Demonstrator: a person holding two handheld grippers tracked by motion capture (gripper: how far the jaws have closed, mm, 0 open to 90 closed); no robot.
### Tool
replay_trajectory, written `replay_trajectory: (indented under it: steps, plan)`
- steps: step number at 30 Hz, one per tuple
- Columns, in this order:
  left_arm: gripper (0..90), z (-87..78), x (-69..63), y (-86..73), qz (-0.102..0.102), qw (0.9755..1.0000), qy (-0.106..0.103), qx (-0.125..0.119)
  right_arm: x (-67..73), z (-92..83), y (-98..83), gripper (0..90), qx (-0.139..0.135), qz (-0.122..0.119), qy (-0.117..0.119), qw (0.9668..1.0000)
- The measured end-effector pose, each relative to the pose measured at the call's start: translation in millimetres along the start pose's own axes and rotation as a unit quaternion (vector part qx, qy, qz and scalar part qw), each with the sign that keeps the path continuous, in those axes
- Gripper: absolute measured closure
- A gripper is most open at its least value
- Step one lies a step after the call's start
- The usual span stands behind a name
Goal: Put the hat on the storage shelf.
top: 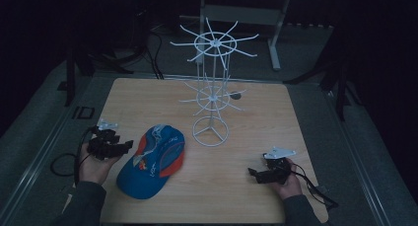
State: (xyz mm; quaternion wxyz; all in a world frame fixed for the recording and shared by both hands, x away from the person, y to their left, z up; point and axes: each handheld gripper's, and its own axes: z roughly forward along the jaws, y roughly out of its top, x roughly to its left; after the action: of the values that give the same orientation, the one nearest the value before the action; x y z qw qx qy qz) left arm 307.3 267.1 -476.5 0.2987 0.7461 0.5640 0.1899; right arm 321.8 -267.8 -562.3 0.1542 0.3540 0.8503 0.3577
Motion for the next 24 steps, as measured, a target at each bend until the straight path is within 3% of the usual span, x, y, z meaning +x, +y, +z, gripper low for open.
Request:
replay_trajectory:
  steps: [8,24]
  plan:
    - [44.4,-1.1,-13.6,12.1,0.019,0.9997,-0.012,-0.001,0.0,0.0,0.0,11.9,0.0,0.0,0.0,1.0]
    - [43.5,-0.5,-35.5,29.8,0.039,0.9987,-0.033,0.002,-0.1,0.0,0.0,12.0,0.0,0.0,0.0,1.0]
